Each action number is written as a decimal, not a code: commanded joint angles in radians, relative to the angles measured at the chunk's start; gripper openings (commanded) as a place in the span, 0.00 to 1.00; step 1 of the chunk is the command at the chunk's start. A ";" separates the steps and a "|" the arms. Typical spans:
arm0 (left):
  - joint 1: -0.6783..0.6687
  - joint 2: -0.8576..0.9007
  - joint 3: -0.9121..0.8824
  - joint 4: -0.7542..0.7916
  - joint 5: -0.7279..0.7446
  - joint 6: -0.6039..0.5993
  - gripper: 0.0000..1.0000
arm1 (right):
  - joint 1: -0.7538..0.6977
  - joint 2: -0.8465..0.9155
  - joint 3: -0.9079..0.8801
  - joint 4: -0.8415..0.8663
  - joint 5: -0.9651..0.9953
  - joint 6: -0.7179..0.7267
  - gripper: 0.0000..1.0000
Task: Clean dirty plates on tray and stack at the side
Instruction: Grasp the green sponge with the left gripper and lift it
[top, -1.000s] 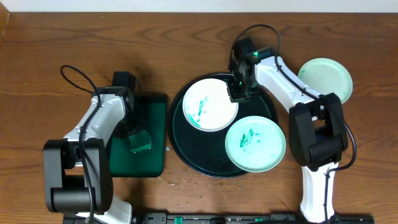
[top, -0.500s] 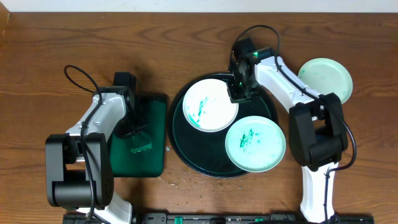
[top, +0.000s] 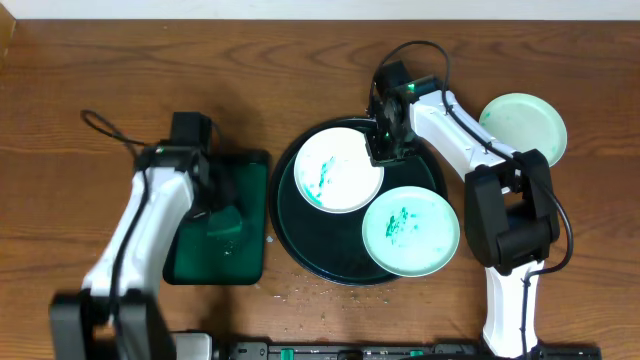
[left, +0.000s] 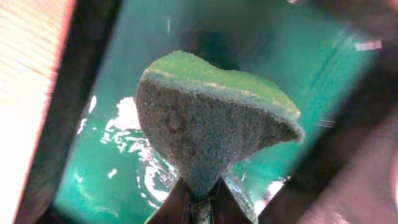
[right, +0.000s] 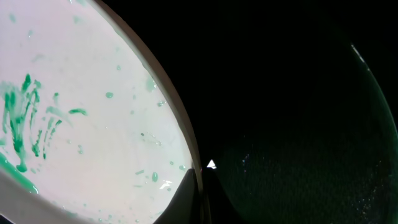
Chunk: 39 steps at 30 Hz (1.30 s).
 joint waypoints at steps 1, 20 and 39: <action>-0.007 -0.088 0.003 -0.008 -0.012 0.001 0.07 | 0.008 0.006 0.000 -0.001 -0.005 -0.012 0.01; -0.062 -0.098 0.003 0.192 -0.211 0.134 0.07 | 0.010 0.006 0.000 0.002 -0.005 -0.013 0.01; -0.060 0.105 0.002 -0.060 0.066 -0.071 0.07 | 0.011 0.006 0.000 -0.006 -0.005 -0.013 0.01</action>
